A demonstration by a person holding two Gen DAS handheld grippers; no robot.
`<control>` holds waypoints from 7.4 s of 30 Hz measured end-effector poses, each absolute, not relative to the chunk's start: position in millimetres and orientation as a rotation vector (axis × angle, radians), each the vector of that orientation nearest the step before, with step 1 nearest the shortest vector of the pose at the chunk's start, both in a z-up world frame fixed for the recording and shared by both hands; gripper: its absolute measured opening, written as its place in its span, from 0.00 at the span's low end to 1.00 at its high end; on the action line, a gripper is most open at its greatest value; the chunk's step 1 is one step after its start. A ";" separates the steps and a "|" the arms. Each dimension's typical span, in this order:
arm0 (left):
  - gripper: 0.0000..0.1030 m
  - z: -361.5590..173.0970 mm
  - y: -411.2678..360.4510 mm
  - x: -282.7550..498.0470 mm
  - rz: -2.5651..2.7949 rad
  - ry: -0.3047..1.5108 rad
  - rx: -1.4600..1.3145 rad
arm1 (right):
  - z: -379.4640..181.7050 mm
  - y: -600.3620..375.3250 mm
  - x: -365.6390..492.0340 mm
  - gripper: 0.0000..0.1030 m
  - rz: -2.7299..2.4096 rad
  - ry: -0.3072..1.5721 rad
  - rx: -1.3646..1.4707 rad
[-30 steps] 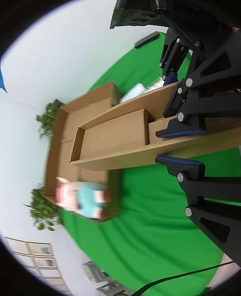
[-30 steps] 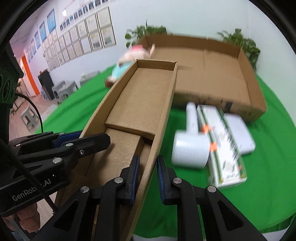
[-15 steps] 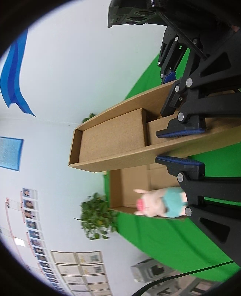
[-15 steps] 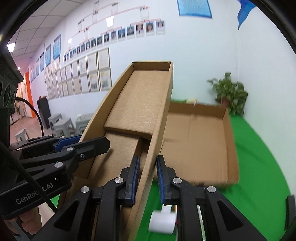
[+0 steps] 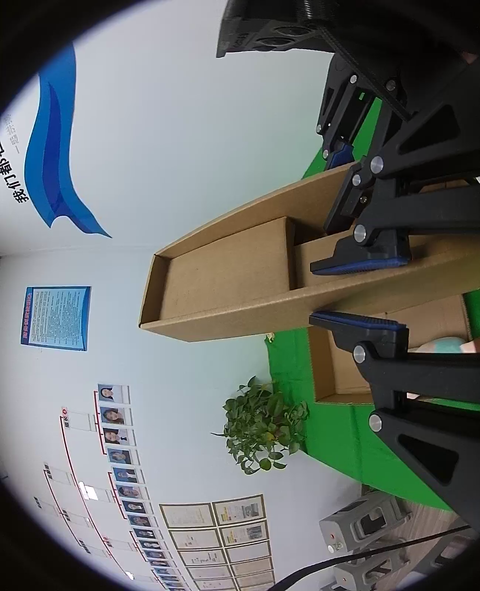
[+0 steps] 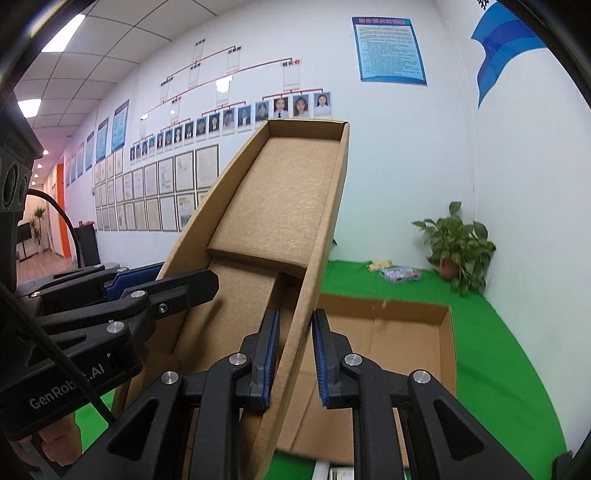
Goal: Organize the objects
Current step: 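Lift the narrow cardboard tray with the left tool over the large box, then lower the narrow tray into the large box beside the pig and release, then move the left tool toward the white hair dryer on the table, then grasp the white hair dryer by its handle with the left tool and lift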
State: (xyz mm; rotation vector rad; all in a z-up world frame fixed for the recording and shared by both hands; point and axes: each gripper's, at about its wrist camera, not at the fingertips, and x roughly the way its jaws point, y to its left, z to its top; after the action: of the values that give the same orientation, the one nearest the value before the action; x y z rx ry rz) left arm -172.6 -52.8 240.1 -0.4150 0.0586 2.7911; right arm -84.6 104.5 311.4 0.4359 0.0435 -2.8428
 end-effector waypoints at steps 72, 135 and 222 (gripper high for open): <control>0.21 73.0 -131.4 -240.4 2.764 -0.188 -1.056 | -17.2 44.7 -386.1 0.06 -2.757 -0.094 1.305; 0.86 53.7 -25.3 -140.8 2.994 0.061 -0.961 | 28.6 172.0 -126.6 0.98 -2.773 -0.057 1.028; 0.33 38.8 23.8 -204.9 2.330 -0.287 -1.156 | 26.8 114.7 -93.4 0.54 -2.657 0.044 0.831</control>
State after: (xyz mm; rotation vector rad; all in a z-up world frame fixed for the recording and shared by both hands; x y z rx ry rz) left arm -204.9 23.8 38.8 -1.1561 -0.2870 2.3303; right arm -93.4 114.7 26.8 0.8313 0.0436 -2.6567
